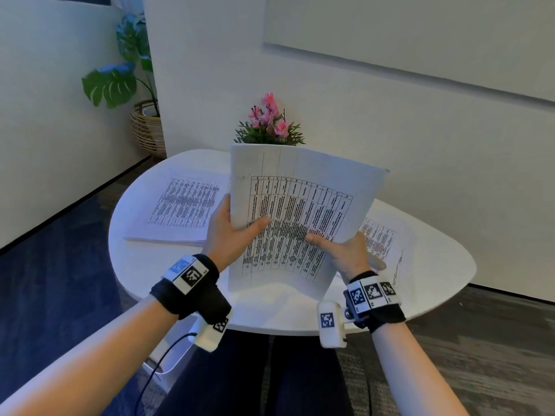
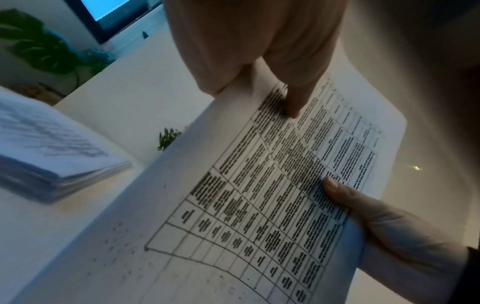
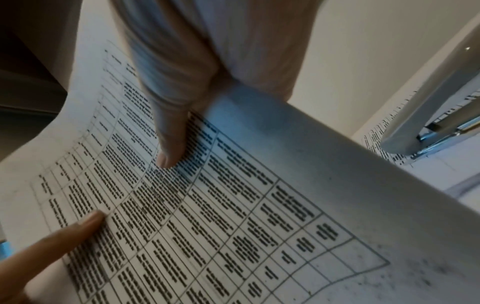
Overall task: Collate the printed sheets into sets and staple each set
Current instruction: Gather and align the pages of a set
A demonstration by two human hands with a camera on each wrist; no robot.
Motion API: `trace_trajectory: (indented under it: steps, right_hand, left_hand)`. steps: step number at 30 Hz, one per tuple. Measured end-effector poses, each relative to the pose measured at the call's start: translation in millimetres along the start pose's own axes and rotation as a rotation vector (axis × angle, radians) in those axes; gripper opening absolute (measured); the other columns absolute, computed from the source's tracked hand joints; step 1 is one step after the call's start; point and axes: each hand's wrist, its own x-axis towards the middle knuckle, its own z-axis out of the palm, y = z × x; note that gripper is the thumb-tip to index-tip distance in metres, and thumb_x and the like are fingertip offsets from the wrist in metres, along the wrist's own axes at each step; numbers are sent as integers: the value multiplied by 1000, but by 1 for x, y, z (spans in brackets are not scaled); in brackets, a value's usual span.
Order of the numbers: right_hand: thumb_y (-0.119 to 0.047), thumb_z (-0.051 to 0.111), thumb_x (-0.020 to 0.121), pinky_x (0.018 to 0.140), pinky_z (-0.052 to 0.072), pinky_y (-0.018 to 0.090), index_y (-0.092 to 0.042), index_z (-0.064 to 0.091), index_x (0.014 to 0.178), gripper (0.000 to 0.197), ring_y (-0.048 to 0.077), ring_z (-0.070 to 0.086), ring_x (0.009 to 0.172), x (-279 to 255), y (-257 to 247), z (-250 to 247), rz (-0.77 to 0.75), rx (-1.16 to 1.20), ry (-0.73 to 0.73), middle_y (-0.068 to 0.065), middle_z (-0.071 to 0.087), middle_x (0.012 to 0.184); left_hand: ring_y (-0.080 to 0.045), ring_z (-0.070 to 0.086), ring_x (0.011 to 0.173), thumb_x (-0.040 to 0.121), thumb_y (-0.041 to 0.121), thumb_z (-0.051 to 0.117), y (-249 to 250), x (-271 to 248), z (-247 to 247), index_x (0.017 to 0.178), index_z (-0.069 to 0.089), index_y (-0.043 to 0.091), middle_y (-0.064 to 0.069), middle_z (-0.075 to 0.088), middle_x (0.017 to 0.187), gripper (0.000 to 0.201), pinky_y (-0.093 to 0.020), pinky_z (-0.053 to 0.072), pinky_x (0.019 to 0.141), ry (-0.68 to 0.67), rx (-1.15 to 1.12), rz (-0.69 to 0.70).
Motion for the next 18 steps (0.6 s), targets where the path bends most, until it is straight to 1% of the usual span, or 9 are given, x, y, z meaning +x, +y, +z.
trace_trajectory:
  steps: [2,4,7,9,11,14,16,17,18]
  right_hand:
    - [-15,86,59,82,54,30,-26,61,94,44,9,67,92,1,2,-1,-8,10,17,-7,69,94]
    - [-9,85,63,73,52,17,-26,61,90,40,-3,65,83,3,5,-2,-33,31,12,-12,68,88]
    - [-14,85,63,76,51,20,-25,62,95,41,5,65,91,3,18,-1,-23,21,-4,-5,69,97]
    - [-17,86,63,78,50,19,-22,62,102,47,5,63,95,4,30,0,6,18,-11,-5,69,101]
    - [-21,88,61,83,50,22,-19,61,109,55,5,63,97,-1,41,1,40,-1,-18,-6,69,102]
    - [-18,86,65,73,53,17,-16,61,106,49,1,63,87,-9,54,1,87,-48,-45,-8,68,95]
    - [-16,85,65,65,53,13,-12,61,106,47,5,65,85,-12,64,2,144,-61,-65,-5,68,94]
    - [-21,87,63,66,55,16,-10,62,107,52,9,67,86,-12,74,3,182,-59,-66,-2,69,95]
    - [-32,89,56,70,57,21,-8,60,109,65,14,67,89,-13,79,4,243,-87,-65,1,69,99]
  left_hand:
    - [2,66,89,74,19,78,-2,0,0,119,57,14,8,67,103,51,-14,53,68,-12,-71,-29]
    - [-2,68,84,71,27,78,-6,0,1,112,63,10,3,71,97,47,-15,54,67,-59,-73,-56]
    - [4,67,78,74,27,76,-15,-4,4,102,65,16,4,71,90,33,-12,52,65,-118,-22,-95]
    - [8,65,75,76,24,76,-20,-8,7,104,63,19,9,69,88,31,-10,50,64,-114,-13,-112]
    - [9,64,72,76,26,76,-23,-11,8,106,62,20,10,68,87,33,-9,50,62,-93,-19,-131]
    - [1,64,68,75,30,75,-26,-12,7,101,61,23,6,69,84,31,-13,50,60,-89,6,-145]
    - [-3,64,71,77,29,74,-29,-13,7,100,62,22,5,69,84,27,-16,52,62,-117,23,-158]
    - [-10,66,72,77,31,73,-33,-14,6,96,63,23,2,70,83,23,-22,54,64,-136,52,-175]
    - [-18,67,73,78,34,72,-35,-16,6,92,63,25,-3,71,82,19,-30,57,66,-154,92,-190]
